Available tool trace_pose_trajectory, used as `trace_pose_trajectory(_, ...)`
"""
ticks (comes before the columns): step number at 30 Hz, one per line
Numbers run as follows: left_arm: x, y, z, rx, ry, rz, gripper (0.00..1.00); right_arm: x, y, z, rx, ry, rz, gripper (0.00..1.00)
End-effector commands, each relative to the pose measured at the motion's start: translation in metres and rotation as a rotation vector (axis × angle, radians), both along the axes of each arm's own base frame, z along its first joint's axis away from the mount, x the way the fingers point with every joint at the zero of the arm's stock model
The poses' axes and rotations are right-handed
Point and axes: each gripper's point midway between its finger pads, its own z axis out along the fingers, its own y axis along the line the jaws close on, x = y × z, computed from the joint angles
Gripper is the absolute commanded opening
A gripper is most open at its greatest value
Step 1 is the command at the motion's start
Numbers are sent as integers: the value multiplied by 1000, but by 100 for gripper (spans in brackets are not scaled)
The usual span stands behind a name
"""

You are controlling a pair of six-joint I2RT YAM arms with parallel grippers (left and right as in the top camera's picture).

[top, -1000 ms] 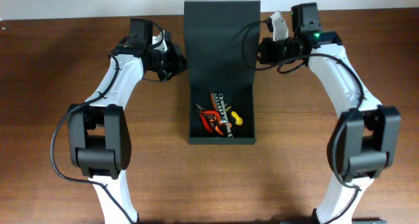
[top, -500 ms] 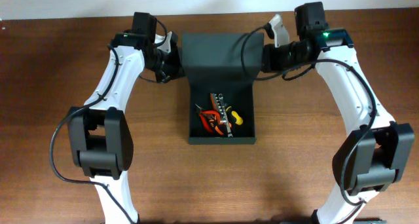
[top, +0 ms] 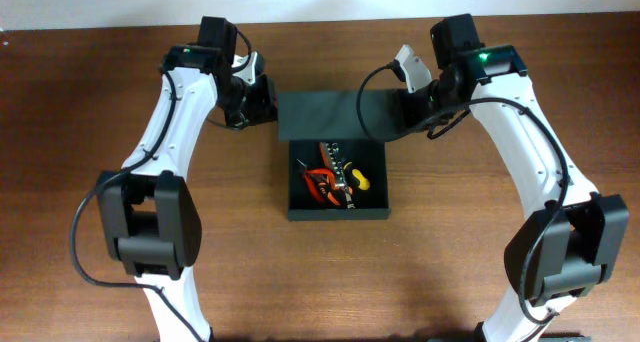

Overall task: Pack container
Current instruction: 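Push the lid down with both grippers to close the box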

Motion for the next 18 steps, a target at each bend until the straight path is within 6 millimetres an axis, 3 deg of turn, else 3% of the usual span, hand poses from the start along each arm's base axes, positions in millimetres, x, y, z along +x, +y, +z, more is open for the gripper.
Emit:
trace_pose_trajectory(1,2,7,28,48,-88,-14,2,0,-10,17,-71,-69,-6,4)
trace_pose_trajectory(10,1,19,39,114,-126,-6,2,-12,-17,26,-105,-77,9,4)
trace_pose_trajectory(18,-1,19,47,112,-141,-5,4,-20,-23,59,-112,-171,-5,4)
